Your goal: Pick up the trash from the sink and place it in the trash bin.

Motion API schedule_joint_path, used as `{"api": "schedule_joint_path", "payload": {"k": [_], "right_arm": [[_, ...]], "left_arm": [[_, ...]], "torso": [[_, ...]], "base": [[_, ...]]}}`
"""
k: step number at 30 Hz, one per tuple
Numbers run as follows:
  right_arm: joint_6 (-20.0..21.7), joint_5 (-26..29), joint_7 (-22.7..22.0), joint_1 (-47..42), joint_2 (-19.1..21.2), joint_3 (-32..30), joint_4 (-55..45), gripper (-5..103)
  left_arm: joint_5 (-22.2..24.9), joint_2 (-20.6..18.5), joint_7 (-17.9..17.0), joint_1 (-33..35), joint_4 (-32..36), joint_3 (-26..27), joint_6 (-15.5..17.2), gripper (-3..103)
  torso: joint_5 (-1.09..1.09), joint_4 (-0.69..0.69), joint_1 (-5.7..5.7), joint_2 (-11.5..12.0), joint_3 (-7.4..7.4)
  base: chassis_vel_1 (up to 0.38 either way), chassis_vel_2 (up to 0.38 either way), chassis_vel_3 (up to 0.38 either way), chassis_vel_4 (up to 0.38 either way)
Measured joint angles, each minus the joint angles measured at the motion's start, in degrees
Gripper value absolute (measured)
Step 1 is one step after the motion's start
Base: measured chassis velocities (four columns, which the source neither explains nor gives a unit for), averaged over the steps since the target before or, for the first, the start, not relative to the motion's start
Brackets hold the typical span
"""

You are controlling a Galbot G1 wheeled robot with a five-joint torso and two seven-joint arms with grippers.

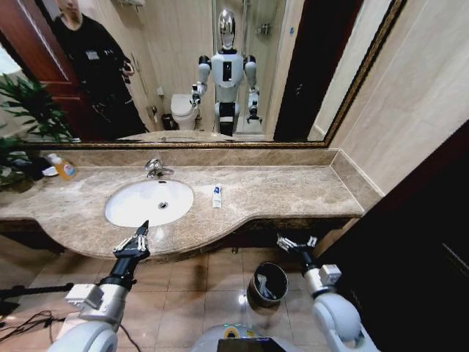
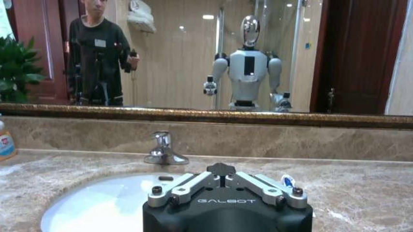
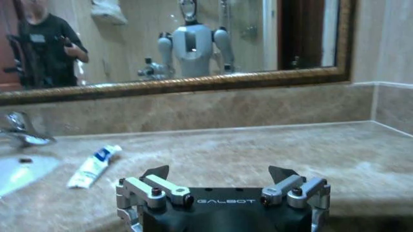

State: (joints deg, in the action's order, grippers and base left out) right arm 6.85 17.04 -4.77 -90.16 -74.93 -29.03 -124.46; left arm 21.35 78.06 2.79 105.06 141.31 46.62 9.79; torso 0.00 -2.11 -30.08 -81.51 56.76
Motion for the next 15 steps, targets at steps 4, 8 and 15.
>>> {"api": "schedule_joint_path", "payload": {"k": [4, 8, 15], "right_arm": [[1.85, 0.39, 2.33, 4.02, 0.74, 1.69, 1.27, 100], [2.79, 0.39, 2.72, 7.89, 1.41, 4.14, 3.55, 100], [5.64, 0.41, 2.82, 16.65, 1.45, 10.94, 7.79, 100]], "left_arm": [[0.0, 0.0, 0.0, 0.0, 0.0, 0.0, 0.0, 0], [0.0, 0.0, 0.0, 0.0, 0.0, 0.0, 0.0, 0], [0.0, 0.0, 0.0, 0.0, 0.0, 0.0, 0.0, 0]], "torso": [[0.0, 0.0, 0.0, 0.0, 0.0], [0.0, 0.0, -0.01, 0.0, 0.0], [-0.01, 0.0, -0.01, 0.0, 0.0]], "base": [[0.0, 0.0, 0.0, 0.0], [0.0, 0.0, 0.0, 0.0], [0.0, 0.0, 0.0, 0.0]]}}
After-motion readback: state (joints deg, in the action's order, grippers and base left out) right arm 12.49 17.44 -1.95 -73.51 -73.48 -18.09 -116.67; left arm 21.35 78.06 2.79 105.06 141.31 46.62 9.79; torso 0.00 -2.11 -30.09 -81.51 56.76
